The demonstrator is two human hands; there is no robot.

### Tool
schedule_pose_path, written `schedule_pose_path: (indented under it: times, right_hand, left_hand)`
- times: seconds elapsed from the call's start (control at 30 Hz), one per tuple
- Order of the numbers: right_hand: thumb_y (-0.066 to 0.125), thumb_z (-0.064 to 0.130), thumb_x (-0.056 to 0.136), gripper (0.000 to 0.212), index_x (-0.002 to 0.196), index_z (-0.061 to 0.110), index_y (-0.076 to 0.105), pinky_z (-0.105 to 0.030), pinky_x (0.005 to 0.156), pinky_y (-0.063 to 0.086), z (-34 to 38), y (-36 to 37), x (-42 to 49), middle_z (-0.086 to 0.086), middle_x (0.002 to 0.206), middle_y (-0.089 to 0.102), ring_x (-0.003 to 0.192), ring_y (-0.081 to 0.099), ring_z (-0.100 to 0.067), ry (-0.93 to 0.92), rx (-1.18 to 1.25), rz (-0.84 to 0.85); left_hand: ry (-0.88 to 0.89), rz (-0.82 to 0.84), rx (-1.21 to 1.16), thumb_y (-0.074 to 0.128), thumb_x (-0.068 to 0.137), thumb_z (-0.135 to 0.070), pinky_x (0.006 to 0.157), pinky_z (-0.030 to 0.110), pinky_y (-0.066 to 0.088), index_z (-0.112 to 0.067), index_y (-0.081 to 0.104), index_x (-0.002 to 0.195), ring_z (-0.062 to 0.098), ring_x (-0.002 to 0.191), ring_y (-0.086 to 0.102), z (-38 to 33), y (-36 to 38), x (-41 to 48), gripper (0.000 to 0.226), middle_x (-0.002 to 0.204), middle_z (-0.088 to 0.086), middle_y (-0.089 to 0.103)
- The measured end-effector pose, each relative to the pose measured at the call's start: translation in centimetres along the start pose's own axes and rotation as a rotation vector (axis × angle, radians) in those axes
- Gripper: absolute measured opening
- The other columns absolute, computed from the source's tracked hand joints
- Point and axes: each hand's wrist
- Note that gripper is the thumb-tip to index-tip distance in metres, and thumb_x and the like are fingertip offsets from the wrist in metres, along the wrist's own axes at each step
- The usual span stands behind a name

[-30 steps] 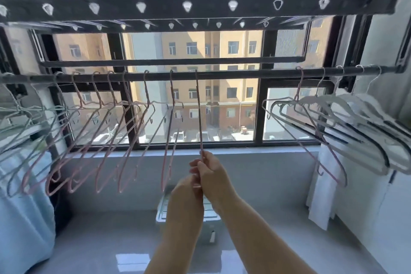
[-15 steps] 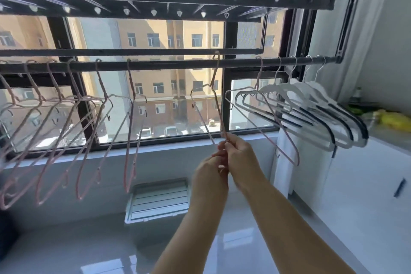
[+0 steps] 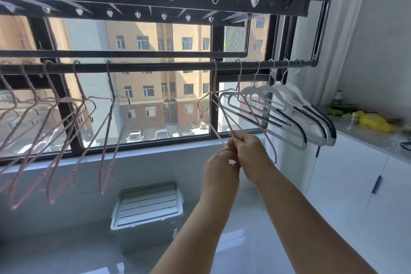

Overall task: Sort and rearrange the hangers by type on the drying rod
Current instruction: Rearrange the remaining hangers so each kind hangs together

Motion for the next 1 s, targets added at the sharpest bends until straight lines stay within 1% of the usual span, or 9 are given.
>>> schedule_pose_path:
  times: [0.13,0.27,0.33,0.5,0.63,0.73,0.87,0.93,1.0]
  right_hand:
    - [0.036,0.004,0.094,0.031,0.083,0.023,0.056,-0.023,0.055,0.039,-0.2,-0.1,0.2,0.0,0.072,0.05,0.067,0.049,-0.013,0.012,0.039,-0.005]
    - [0.036,0.003,0.095,0.026,0.094,0.018,0.057,-0.023,0.059,0.042,-0.4,-0.3,0.3,-0.002,0.074,0.051,0.07,0.051,-0.014,0.038,0.08,-0.011]
    - [0.036,0.003,0.095,0.026,0.096,0.017,0.058,-0.022,0.059,0.043,-0.4,-0.2,0.4,-0.002,0.074,0.051,0.071,0.051,-0.014,0.053,0.096,-0.022]
    - [0.035,0.003,0.095,0.028,0.114,0.011,0.055,-0.022,0.059,0.043,-0.4,-0.2,0.7,-0.002,0.074,0.052,0.07,0.051,-0.013,0.071,0.073,-0.049]
    - [0.035,0.004,0.096,0.032,0.122,0.008,0.052,-0.022,0.059,0.043,-0.5,-0.2,0.8,-0.002,0.078,0.054,0.069,0.055,-0.012,0.069,0.043,-0.042]
    - [0.034,0.004,0.096,0.033,0.126,0.007,0.05,-0.022,0.058,0.046,-0.6,-0.1,0.8,-0.003,0.082,0.057,0.071,0.059,-0.015,0.075,0.04,-0.034]
    - [0.037,0.012,0.098,0.03,0.124,0.006,0.051,-0.024,0.057,0.044,-0.6,-0.1,0.7,-0.006,0.084,0.062,0.066,0.061,-0.018,0.084,0.088,-0.014]
    - [0.037,0.021,0.098,0.03,0.119,0.005,0.053,-0.027,0.063,0.042,-0.5,-0.2,0.4,-0.005,0.087,0.063,0.072,0.062,-0.018,0.056,-0.011,-0.022]
    - [0.036,0.029,0.097,0.036,0.117,0.005,0.053,-0.032,0.074,0.04,-0.3,-0.3,0.1,-0.007,0.095,0.061,0.087,0.058,-0.021,-0.044,-0.269,-0.096]
  left_hand:
    - [-0.014,0.016,0.012,0.054,0.083,-0.004,0.067,0.009,0.031,-0.014,0.07,0.096,0.014,0.092,0.063,-0.1,0.2,0.2,0.023,0.101,0.001,0.071]
    - [-0.023,0.033,0.017,0.055,0.084,-0.005,0.075,0.013,0.036,-0.013,0.069,0.098,0.016,0.095,0.063,-0.1,0.4,0.2,0.022,0.104,0.002,0.07]
    - [-0.02,0.036,0.012,0.054,0.084,-0.004,0.074,0.011,0.036,-0.012,0.07,0.098,0.016,0.095,0.063,0.0,0.5,0.3,0.022,0.104,0.002,0.071]
    - [-0.027,0.035,-0.008,0.054,0.084,-0.003,0.07,0.009,0.033,-0.013,0.07,0.097,0.014,0.092,0.063,0.2,0.7,0.5,0.022,0.102,0.002,0.071]
    - [-0.027,0.047,-0.027,0.054,0.085,-0.005,0.072,0.012,0.039,-0.015,0.069,0.1,0.015,0.09,0.065,0.6,0.9,0.6,0.023,0.102,0.0,0.07]
    - [-0.025,0.07,-0.056,0.055,0.085,-0.007,0.069,0.01,0.041,-0.018,0.07,0.098,0.013,0.087,0.066,0.9,0.8,0.3,0.023,0.101,-0.003,0.071]
    - [-0.035,0.07,-0.038,0.06,0.086,-0.018,0.078,0.012,0.041,-0.017,0.07,0.1,0.011,0.09,0.065,2.2,-0.6,-0.4,0.018,0.108,-0.002,0.067]
    - [-0.048,0.005,-0.034,0.061,0.086,-0.019,0.076,0.005,0.039,-0.015,0.069,0.103,0.006,0.086,0.065,3.1,-2.5,-0.6,0.02,0.109,-0.002,0.067]
    - [-0.048,-0.124,-0.057,0.063,0.084,-0.015,0.071,0.001,0.04,-0.014,0.069,0.102,0.003,0.077,0.063,3.8,-5.4,-0.8,0.019,0.101,0.001,0.071]
Point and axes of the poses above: each hand's wrist, its own x-axis towards the middle knuckle, its own y-axis out of the palm, z = x × y
